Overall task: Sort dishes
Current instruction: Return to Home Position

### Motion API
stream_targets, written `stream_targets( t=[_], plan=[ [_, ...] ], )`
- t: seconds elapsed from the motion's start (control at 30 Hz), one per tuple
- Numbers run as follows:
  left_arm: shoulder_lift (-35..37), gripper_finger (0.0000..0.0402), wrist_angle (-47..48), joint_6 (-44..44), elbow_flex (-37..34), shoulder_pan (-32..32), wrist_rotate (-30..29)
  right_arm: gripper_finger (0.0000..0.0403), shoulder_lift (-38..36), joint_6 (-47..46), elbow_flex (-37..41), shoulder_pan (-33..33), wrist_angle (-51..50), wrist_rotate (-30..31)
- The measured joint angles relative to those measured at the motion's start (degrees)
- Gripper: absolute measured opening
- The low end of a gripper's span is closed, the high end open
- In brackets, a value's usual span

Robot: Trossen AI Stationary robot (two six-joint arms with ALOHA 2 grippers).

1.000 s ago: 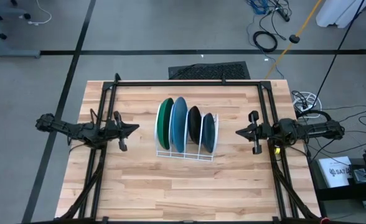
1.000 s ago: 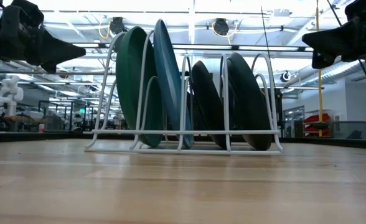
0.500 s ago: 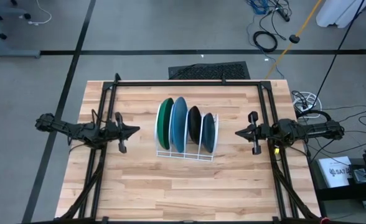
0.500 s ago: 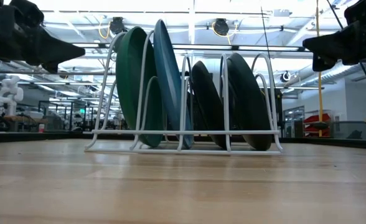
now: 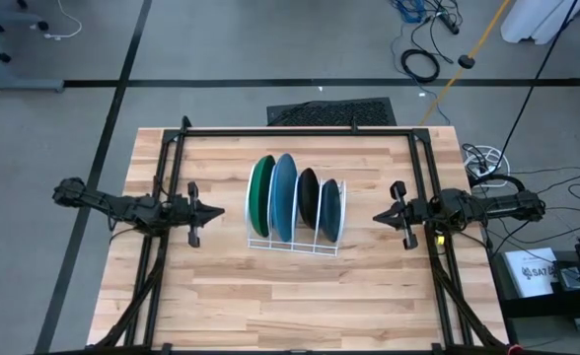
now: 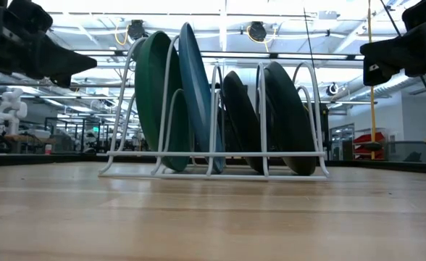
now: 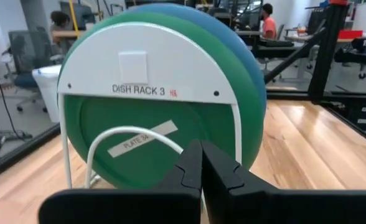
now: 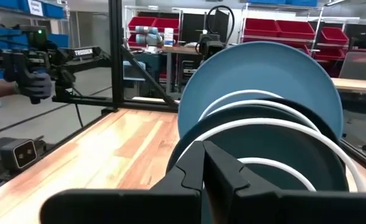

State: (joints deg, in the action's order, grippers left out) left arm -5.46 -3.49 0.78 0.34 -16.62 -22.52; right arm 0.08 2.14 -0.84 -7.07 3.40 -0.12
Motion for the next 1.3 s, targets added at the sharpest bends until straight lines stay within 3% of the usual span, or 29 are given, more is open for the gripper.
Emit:
stream_targets(
  t=[0.33, 1.3],
  plan=[
    [-1.15, 0.0024, -0.13, -1.56, 0.00, 0.00, -1.27, 0.0000, 0.01, 0.06, 0.00, 0.00, 0.00, 0.04],
    [-1.13, 0.0029, -0.39, -1.91, 0.00, 0.00, -1.77, 0.0000, 0.09, 0.24, 0.00, 0.00, -0.28, 0.08]
  ],
)
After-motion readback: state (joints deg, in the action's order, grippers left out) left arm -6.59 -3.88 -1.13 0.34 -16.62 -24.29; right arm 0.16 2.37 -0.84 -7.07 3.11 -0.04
